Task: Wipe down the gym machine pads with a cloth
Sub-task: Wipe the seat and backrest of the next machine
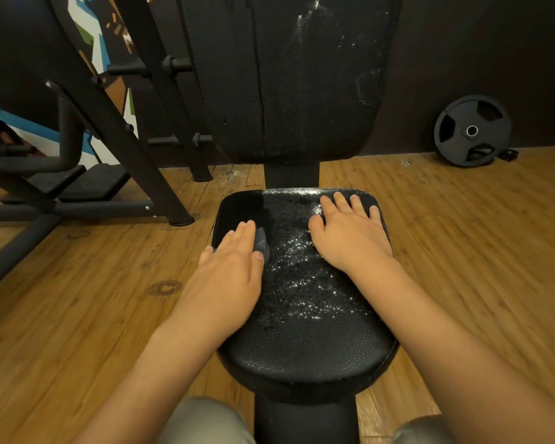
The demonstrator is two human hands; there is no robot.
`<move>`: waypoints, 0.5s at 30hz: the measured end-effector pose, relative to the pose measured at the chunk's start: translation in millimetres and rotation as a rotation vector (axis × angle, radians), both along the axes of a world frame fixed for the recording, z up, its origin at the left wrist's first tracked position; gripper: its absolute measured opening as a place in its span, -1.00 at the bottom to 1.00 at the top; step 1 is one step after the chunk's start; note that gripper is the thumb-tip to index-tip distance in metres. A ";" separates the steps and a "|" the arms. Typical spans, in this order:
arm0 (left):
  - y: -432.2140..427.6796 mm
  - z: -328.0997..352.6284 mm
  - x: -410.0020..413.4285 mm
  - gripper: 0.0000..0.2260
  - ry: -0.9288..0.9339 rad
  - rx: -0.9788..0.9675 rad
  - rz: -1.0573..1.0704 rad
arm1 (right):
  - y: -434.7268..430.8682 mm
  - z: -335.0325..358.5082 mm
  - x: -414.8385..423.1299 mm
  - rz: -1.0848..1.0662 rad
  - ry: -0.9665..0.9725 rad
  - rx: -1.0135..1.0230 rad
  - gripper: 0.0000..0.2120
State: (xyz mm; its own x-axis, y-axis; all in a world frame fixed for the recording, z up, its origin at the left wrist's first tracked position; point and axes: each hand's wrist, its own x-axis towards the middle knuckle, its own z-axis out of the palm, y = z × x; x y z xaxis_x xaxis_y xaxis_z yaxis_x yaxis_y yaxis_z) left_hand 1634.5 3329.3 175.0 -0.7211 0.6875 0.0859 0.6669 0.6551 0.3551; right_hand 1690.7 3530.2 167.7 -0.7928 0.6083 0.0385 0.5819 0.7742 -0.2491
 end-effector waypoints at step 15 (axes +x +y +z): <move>-23.2 1.1 23.8 -0.55 -0.007 0.015 -0.026 | 0.1 0.5 -0.1 0.007 -0.005 0.003 -0.42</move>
State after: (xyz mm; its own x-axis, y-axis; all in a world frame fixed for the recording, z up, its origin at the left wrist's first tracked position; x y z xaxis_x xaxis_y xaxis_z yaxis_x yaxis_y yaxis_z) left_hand 1658.2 3306.1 176.2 -0.7033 0.7050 0.0915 0.6813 0.6318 0.3697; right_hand 1690.7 3530.4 168.2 -0.7971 0.6028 0.0368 0.5778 0.7788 -0.2441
